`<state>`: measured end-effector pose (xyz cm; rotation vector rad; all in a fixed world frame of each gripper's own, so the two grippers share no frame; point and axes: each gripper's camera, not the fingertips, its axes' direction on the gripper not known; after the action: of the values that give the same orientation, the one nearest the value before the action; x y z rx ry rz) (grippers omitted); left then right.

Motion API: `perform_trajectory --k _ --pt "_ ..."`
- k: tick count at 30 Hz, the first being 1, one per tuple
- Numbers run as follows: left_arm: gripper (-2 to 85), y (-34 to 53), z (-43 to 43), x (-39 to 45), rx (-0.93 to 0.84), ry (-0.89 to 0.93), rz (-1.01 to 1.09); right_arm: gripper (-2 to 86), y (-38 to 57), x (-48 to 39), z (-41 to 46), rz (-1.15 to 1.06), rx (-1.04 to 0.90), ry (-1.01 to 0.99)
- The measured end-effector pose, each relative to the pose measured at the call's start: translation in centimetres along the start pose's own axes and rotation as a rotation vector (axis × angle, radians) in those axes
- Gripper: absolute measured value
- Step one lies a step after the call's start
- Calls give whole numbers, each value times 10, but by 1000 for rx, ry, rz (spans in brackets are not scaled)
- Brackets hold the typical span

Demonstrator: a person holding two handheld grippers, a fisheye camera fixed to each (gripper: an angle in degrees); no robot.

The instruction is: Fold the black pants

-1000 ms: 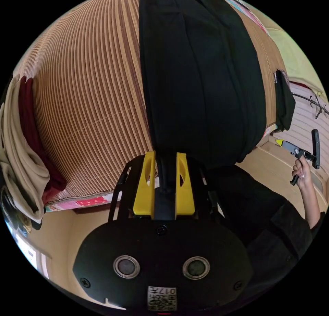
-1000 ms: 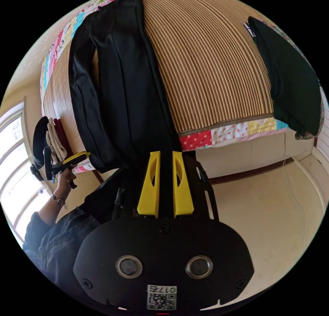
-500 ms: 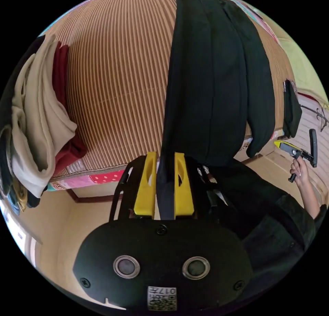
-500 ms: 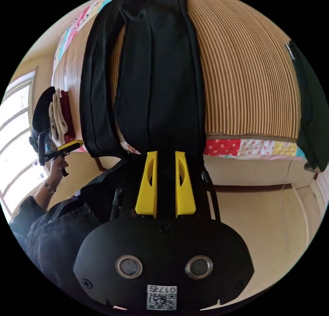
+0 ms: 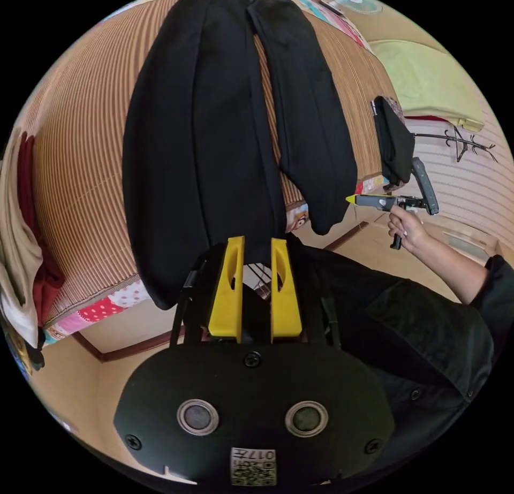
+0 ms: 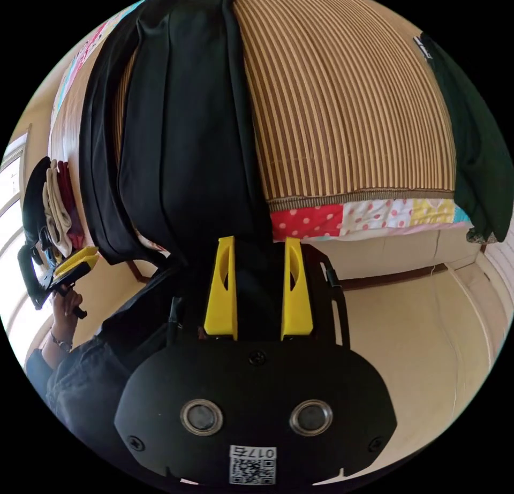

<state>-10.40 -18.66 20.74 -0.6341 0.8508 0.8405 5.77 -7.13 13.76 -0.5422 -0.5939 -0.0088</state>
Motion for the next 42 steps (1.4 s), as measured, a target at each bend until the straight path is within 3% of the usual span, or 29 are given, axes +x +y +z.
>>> perform_trajectory --k 4,11,17,24,27,30,35,37,42 --pt "77 20 -7 11 -38 48 30 122 31 49 -4 38 54 -254" --pt "74 36 -53 10 -64 21 23 89 76 103 6 61 54 -389" --pt "66 28 -100 39 -49 79 40 33 137 129 -18 -39 93 -501" --pt "86 -4 -165 126 -37 219 80 26 232 139 -127 -259 342 -758" --pt "112 -21 -195 184 -39 241 146 27 253 102 -169 -424 360 -708" --pt "133 -35 -205 234 -75 232 181 28 254 60 -185 -541 315 -650" --pt "94 -36 -165 273 -219 16 106 31 238 20 -171 -710 192 -644" --pt "29 -22 -159 276 -193 -14 83 35 224 19 -154 -776 79 -631" --pt "6 8 -156 261 -108 67 -51 53 160 55 -113 -775 -165 -533"
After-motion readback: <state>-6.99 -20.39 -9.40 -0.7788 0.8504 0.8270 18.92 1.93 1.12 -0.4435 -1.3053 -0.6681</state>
